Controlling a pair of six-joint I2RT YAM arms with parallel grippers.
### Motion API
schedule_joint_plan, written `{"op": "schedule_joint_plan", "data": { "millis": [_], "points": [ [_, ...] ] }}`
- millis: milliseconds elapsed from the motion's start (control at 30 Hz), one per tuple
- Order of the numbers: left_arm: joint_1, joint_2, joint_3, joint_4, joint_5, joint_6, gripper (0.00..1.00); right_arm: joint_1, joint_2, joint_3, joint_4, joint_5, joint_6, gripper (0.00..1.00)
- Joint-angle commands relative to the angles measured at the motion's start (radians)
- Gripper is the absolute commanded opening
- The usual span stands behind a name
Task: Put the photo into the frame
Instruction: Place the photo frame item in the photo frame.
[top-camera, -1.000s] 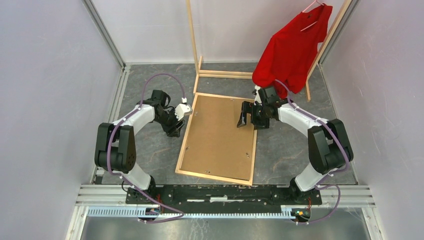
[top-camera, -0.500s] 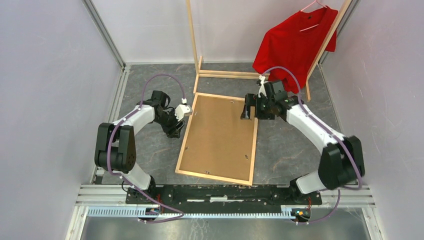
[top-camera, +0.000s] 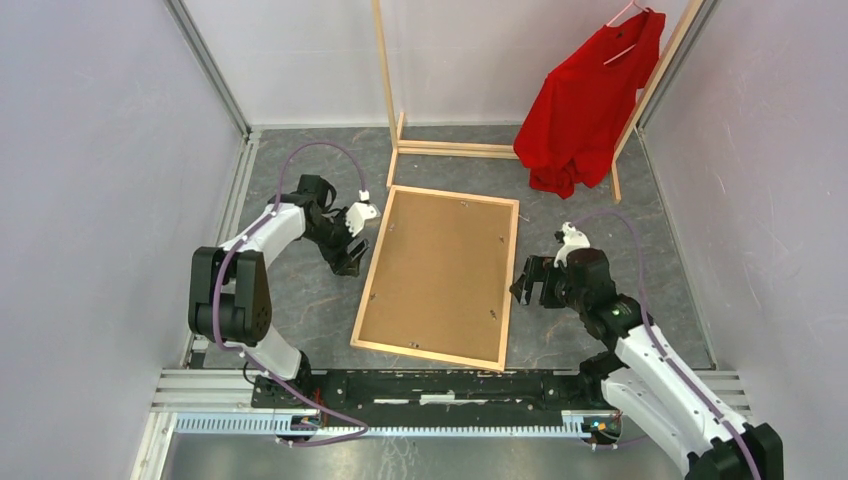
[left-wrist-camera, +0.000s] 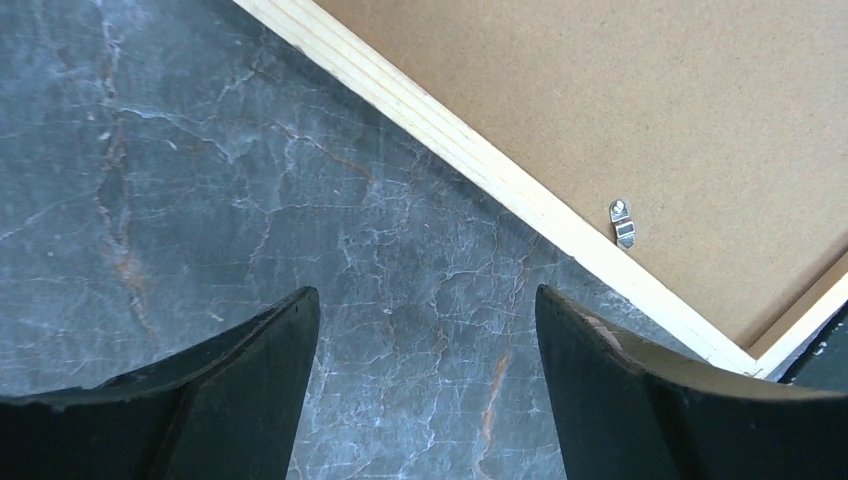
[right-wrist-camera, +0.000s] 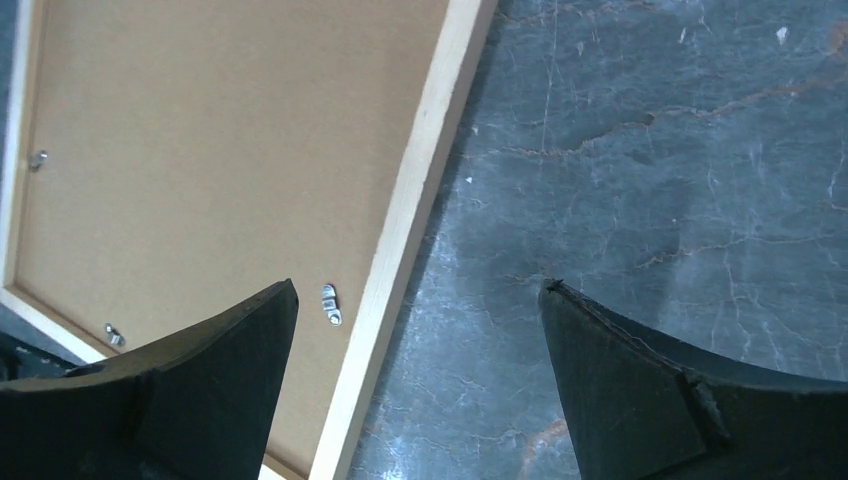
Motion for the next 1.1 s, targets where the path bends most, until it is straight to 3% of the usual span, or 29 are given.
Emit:
{"op": "schedule_joint_plan", "data": {
  "millis": [0, 167, 233, 300, 400, 467, 533, 667, 800, 967, 1067],
  "points": [
    [0.01, -0.018, 0.054, -0.064, 0.025, 0.004, 0.86, 0.032, 0.067, 0.072, -0.021, 0.056, 0.001, 0.98],
    [0.06, -0.056, 0.092, -0.061, 0.035, -0.036, 0.86, 0.018, 0.247, 0.186, 0.056, -0.079, -0.002, 0.98],
    [0.109, -0.074, 0.116, -0.033, 0.028, -0.07, 0.99, 0.02, 0.275, 0.145, 0.234, -0.273, 0.06, 0.98],
    [0.191, -0.101, 0.139, -0.012, 0.041, -0.087, 1.0, 0.056, 0.29, 0.101, 0.416, -0.338, 0.135, 0.98],
    [0.271, -0.153, 0.153, 0.037, 0.01, -0.103, 1.0, 0.208, 0.356, 0.196, 0.397, -0.158, 0.086, 0.98],
    [0.294, -0.202, 0.122, 0.133, -0.09, -0.17, 1.0, 0.323, 0.426, 0.287, 0.359, -0.056, 0.042, 0.98],
    [0.297, -0.262, 0.082, 0.252, -0.217, -0.21, 1.0, 0.398, 0.5, 0.332, 0.381, -0.031, 0.052, 0.98],
    [0.312, -0.357, 0.015, 0.352, -0.278, -0.264, 1.0, 0.492, 0.656, 0.368, 0.518, -0.036, 0.11, 0.98],
    [0.292, -0.29, 0.046, 0.099, -0.036, -0.244, 0.99, 0.579, 0.798, 0.406, 0.652, 0.0, 0.147, 0.95],
    [0.208, -0.065, 0.077, -0.101, 0.114, -0.254, 0.76, 0.655, 0.912, 0.381, 0.875, 0.028, 0.222, 0.9],
    [0.15, 0.002, 0.084, -0.128, 0.146, -0.255, 0.71, 0.704, 0.961, 0.408, 0.927, 0.052, 0.194, 0.88]
  ]
}}
